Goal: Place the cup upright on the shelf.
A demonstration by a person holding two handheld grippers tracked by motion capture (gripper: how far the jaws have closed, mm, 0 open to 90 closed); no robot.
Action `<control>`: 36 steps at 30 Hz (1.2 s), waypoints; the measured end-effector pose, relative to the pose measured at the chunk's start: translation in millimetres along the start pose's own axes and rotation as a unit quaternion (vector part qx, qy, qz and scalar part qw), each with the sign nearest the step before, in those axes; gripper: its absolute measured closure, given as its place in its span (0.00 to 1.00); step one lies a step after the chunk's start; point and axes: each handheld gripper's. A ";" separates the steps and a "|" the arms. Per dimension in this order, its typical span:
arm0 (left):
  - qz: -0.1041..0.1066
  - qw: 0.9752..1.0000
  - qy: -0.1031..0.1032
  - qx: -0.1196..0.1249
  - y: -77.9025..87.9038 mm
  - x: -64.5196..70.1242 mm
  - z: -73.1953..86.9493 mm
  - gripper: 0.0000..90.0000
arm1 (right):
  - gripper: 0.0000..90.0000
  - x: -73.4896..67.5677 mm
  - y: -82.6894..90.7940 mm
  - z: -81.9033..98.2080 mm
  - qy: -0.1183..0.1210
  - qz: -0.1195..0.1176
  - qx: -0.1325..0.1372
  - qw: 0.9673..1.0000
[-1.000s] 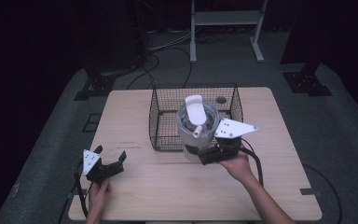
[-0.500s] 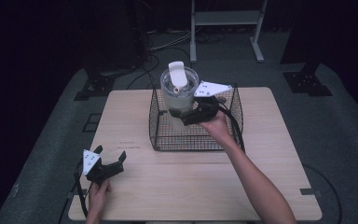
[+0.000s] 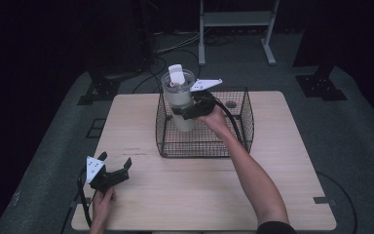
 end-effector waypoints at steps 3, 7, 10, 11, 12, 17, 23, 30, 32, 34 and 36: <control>0.001 1.000 0.002 0.000 0.1 -0.4 0.0 0.00 | 0.10 7.6 -9.6 2.4 -0.005 0.003 -0.008 1.000; 0.002 1.000 0.003 0.000 0.1 -0.7 0.2 0.00 | 0.10 12.7 -20.8 6.0 -0.001 0.006 -0.026 1.000; 0.002 1.000 0.004 0.001 0.2 -0.9 0.2 0.00 | 0.10 15.6 -29.6 9.6 0.000 0.011 -0.040 0.999; 0.003 1.000 0.003 0.001 0.4 -1.2 0.3 0.00 | 0.10 17.1 -32.1 11.2 -0.001 0.009 -0.049 0.999; 0.003 1.000 0.003 0.000 0.5 -1.5 0.3 0.00 | 0.10 18.5 -34.7 13.4 -0.001 0.010 -0.053 0.999; 0.002 1.000 0.007 0.003 0.0 -0.6 0.4 0.00 | 0.10 24.5 -43.5 21.6 -0.004 0.013 -0.072 0.997; 0.003 1.000 0.006 0.003 0.2 -0.9 0.5 0.00 | 0.10 30.3 -49.7 25.3 -0.007 0.016 -0.079 0.997; 0.004 1.000 0.007 0.004 0.6 -0.9 0.6 0.00 | 0.10 34.3 -50.5 29.4 -0.004 0.017 -0.081 0.997; 0.004 1.000 0.004 0.003 0.9 -1.0 0.6 0.00 | 0.10 37.0 -49.1 30.3 -0.009 0.014 -0.076 0.997; 0.004 1.000 0.004 0.002 1.0 -1.0 0.6 0.00 | 0.10 38.3 -48.5 31.7 -0.007 0.011 -0.073 0.997; 0.004 1.000 0.004 0.002 0.9 -1.0 0.6 0.00 | 0.10 37.9 -47.6 33.3 -0.006 0.010 -0.069 0.998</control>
Point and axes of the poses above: each handheld gripper's, and its own axes: y roughly backward along the jaws, z roughly out of its underside, x roughly to its right, and after that the axes turned 11 degrees about -y, right-handed
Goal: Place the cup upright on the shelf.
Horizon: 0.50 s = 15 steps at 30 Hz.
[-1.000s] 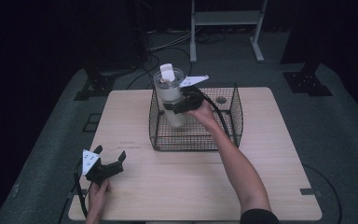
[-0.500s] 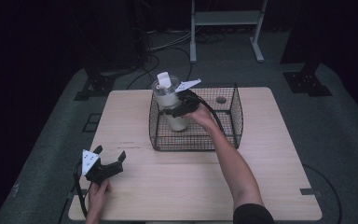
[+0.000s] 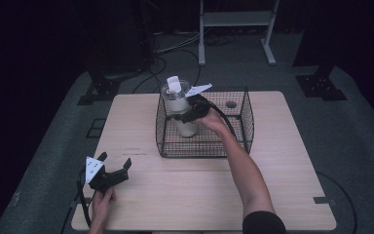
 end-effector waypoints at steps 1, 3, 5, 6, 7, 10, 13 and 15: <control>0.000 1.000 0.000 0.000 0.1 0.0 0.0 0.00 | 0.10 0.2 0.2 1.0 0.005 0.001 0.002 1.000; 0.000 1.000 0.000 0.000 0.1 0.0 -0.1 0.00 | 0.10 -0.9 0.6 2.6 0.014 0.002 0.004 1.000; 0.000 1.000 -0.002 0.000 0.1 -0.1 0.0 0.00 | 0.10 -2.1 0.9 4.1 0.023 0.000 0.004 1.000; 0.000 1.000 -0.002 0.000 0.1 -0.1 0.0 0.00 | 0.10 -2.7 1.4 4.5 0.027 -0.002 0.004 1.000; 0.000 1.000 -0.002 0.000 0.1 -0.1 0.0 0.00 | 0.10 -3.0 1.8 4.5 0.029 -0.002 0.003 1.000; 0.000 1.000 -0.002 0.000 0.1 -0.1 0.0 0.00 | 0.10 -2.7 4.1 5.5 0.026 -0.002 -0.002 1.000; 0.001 1.000 -0.001 0.000 0.0 0.2 0.0 0.00 | 0.10 -2.3 6.5 7.8 0.028 -0.002 -0.001 1.000; 0.001 1.000 -0.001 0.000 0.1 0.3 0.0 0.00 | 0.10 -2.4 8.1 9.9 0.029 -0.002 0.003 1.000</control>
Point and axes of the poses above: each handheld gripper's, and its own axes: y roughly backward along the jaws, z roughly out of its underside, x roughly to its right, and after that the axes turned 11 degrees about -y, right-handed
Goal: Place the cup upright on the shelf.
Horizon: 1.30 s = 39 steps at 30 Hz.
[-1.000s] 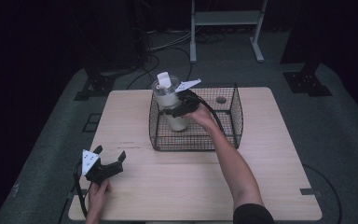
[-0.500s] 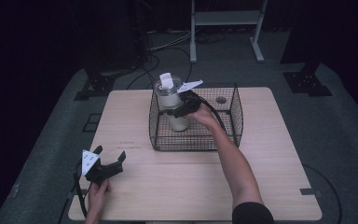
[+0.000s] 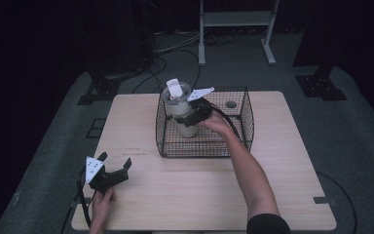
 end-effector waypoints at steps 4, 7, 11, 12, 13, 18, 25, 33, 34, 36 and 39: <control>0.000 1.000 0.000 0.000 -0.1 0.2 -0.1 0.00 | 0.09 0.2 4.9 2.3 -0.001 0.005 -0.001 1.000; 0.000 1.000 -0.002 -0.001 -0.3 0.3 -0.1 0.00 | 0.10 1.0 8.7 2.9 0.000 0.008 -0.005 1.000; -0.001 1.000 -0.003 -0.003 -0.4 0.5 -0.2 0.00 | 0.10 2.2 14.1 4.6 -0.004 0.011 -0.010 1.000; -0.001 1.000 -0.003 -0.003 -0.5 0.6 -0.2 0.00 | 0.10 2.4 15.1 5.2 -0.004 0.011 -0.011 1.000; -0.002 1.000 -0.003 -0.003 -0.7 0.6 -0.2 0.00 | 0.10 2.7 15.7 5.4 -0.002 0.011 -0.012 1.000; -0.003 1.000 -0.001 -0.002 -1.3 0.7 -0.3 0.00 | 0.10 3.5 21.0 5.2 -0.003 0.014 -0.021 1.000; -0.003 1.000 -0.003 -0.003 -1.4 1.0 -0.4 0.00 | 0.10 2.8 27.2 5.1 -0.008 0.012 -0.026 1.000; -0.002 1.000 -0.005 -0.003 -1.0 0.6 -0.2 0.00 | 0.10 4.1 35.1 11.5 -0.021 0.018 -0.026 0.999; -0.002 1.000 -0.005 -0.002 -1.1 0.7 -0.2 0.00 | 0.11 4.1 36.0 12.5 -0.020 0.019 -0.024 0.999; -0.002 1.000 -0.005 -0.002 -1.1 0.7 -0.2 0.00 | 0.12 3.5 38.1 14.0 -0.017 0.022 -0.024 0.999; -0.002 1.000 -0.005 -0.003 -0.9 0.7 -0.3 0.00 | 0.15 2.3 41.6 12.9 -0.016 0.024 -0.030 0.999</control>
Point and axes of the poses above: each handheld gripper's, and its own axes: y roughly backward along the jaws, z roughly out of its underside, x roughly to its right, and after that the axes turned 11 degrees about -y, right-handed
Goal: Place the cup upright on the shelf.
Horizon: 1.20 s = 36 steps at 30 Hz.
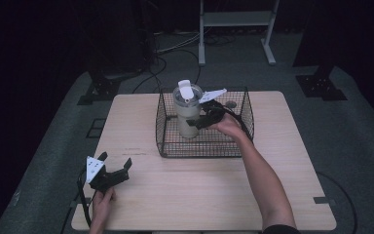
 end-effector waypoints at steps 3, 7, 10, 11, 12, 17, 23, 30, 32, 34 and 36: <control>0.000 1.000 -0.001 0.000 0.0 0.2 0.0 0.00 | 0.15 -2.1 6.4 -2.2 0.000 0.003 -0.003 1.000; 0.000 1.000 -0.001 0.000 0.1 0.2 0.0 0.00 | 0.14 -3.4 16.8 -4.2 -0.010 0.011 -0.008 1.000; 0.001 1.000 -0.002 0.000 0.1 0.5 -0.1 0.00 | 0.14 -3.5 23.5 -4.5 -0.015 0.018 -0.016 1.000; 0.001 1.000 -0.002 0.000 0.2 0.5 0.0 0.00 | 0.14 -3.6 26.7 -4.4 -0.018 0.020 -0.018 0.999; 0.001 1.000 -0.003 0.000 0.3 0.4 -0.1 0.00 | 0.14 -3.8 28.8 -4.5 -0.024 0.019 -0.018 0.999; 0.001 1.000 -0.003 0.000 0.3 0.7 -0.1 0.00 | 0.15 -2.4 42.9 -3.8 -0.045 0.021 -0.008 0.999; 0.001 1.000 -0.003 -0.001 0.2 0.8 -0.1 0.00 | 0.15 -0.9 56.0 -3.9 -0.057 0.032 0.001 0.998; 0.001 1.000 -0.004 -0.001 0.1 0.8 -0.1 0.00 | 0.15 -1.2 68.4 -7.9 -0.059 0.040 0.002 0.997; 0.001 1.000 -0.004 -0.001 0.2 0.8 -0.1 0.00 | 0.15 -0.5 71.2 -8.8 -0.061 0.039 0.003 0.997; 0.001 1.000 -0.004 -0.001 0.2 0.8 -0.1 0.00 | 0.15 -0.4 75.0 -9.6 -0.061 0.043 0.005 0.997; 0.001 1.000 -0.004 -0.001 0.1 0.8 -0.1 0.00 | 0.15 -0.7 79.1 -10.2 -0.063 0.045 0.005 0.997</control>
Point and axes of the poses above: each handheld gripper's, and its own axes: y roughly backward along the jaws, z roughly out of its underside, x roughly to its right, and after that the axes turned 11 degrees about -y, right-handed
